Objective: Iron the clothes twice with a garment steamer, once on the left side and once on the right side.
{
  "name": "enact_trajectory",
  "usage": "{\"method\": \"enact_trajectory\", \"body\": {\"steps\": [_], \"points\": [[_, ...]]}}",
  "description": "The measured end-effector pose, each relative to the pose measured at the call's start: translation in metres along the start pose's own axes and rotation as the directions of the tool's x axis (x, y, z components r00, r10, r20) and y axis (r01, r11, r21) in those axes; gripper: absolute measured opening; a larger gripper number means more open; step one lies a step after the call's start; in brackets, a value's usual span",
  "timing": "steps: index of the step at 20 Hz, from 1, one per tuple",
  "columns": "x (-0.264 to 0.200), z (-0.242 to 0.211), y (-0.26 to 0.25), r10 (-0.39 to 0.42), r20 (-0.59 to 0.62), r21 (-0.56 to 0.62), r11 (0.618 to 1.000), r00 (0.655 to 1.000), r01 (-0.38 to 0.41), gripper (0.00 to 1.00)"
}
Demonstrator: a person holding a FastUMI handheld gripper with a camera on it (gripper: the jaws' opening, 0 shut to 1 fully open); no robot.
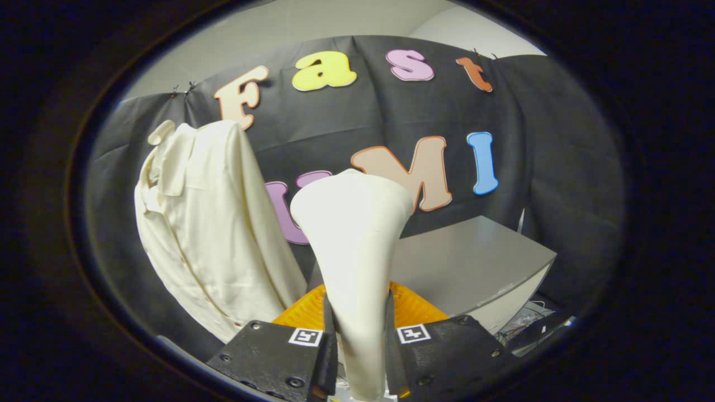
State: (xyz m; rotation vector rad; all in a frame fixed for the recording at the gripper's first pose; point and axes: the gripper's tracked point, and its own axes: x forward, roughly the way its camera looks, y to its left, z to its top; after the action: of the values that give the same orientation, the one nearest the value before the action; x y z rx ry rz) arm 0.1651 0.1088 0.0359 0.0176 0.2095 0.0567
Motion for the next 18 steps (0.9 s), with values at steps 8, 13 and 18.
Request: {"method": "enact_trajectory", "body": {"steps": [8, 13, 18], "points": [[-0.047, -0.016, 0.13, 0.126, 0.044, 0.039, 0.991, 0.991, -0.128, 0.34], [-0.051, -0.03, 0.188, 0.224, 0.074, 0.103, 0.968, 0.972, -0.23, 0.34], [-0.043, -0.058, 0.244, 0.292, 0.098, 0.072, 0.952, 0.951, -0.299, 0.33]]}}
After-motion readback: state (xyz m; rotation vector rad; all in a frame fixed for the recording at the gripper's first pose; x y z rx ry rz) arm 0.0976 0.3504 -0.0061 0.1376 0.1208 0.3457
